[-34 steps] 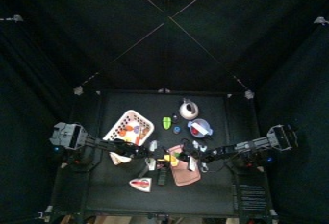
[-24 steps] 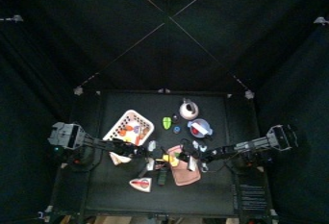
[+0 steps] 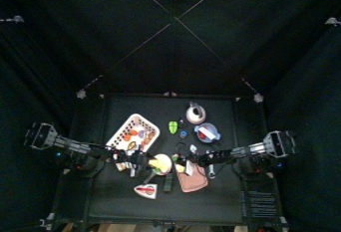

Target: Place corn husk in pan

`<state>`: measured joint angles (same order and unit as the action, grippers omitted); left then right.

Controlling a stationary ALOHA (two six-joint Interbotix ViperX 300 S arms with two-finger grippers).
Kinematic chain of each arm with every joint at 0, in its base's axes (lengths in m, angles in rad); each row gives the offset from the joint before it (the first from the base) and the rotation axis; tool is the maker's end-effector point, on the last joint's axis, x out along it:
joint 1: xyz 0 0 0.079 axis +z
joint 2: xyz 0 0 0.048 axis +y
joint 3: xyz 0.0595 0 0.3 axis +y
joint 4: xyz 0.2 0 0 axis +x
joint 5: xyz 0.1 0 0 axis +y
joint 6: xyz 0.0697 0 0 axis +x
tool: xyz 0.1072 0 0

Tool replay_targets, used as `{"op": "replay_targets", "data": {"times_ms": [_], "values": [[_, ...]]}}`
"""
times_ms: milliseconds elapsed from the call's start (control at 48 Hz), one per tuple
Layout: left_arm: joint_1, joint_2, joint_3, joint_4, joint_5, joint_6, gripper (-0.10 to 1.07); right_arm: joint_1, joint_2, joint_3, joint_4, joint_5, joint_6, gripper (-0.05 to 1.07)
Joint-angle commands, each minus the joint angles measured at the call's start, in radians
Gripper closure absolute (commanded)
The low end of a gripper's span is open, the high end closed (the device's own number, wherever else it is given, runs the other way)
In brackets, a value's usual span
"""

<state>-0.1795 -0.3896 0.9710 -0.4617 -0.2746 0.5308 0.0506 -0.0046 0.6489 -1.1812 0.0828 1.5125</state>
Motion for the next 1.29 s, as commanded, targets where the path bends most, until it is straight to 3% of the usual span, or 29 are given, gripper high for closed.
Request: {"op": "replay_targets", "data": {"times_ms": [0, 438, 833, 1271], "values": [[-0.003, -0.009, -0.008, 0.018, -0.011, 0.000, 0.38, -0.008, 0.038, -0.072, -0.003, -0.032, 0.000, 0.65], [-0.005, -0.025, 0.009, 0.031, -0.014, -0.002, 0.38, -0.037, 0.190, -0.190, -0.011, -0.167, 0.000, 0.60], [-0.003, -0.025, 0.009, 0.029, -0.015, -0.002, 0.38, -0.046, 0.210, -0.204, 0.005, -0.183, 0.009, 0.29], [-0.003, -0.025, 0.011, 0.029, -0.015, -0.002, 0.38, -0.043, 0.170, -0.190, 0.003, -0.133, 0.000, 0.28]]}}
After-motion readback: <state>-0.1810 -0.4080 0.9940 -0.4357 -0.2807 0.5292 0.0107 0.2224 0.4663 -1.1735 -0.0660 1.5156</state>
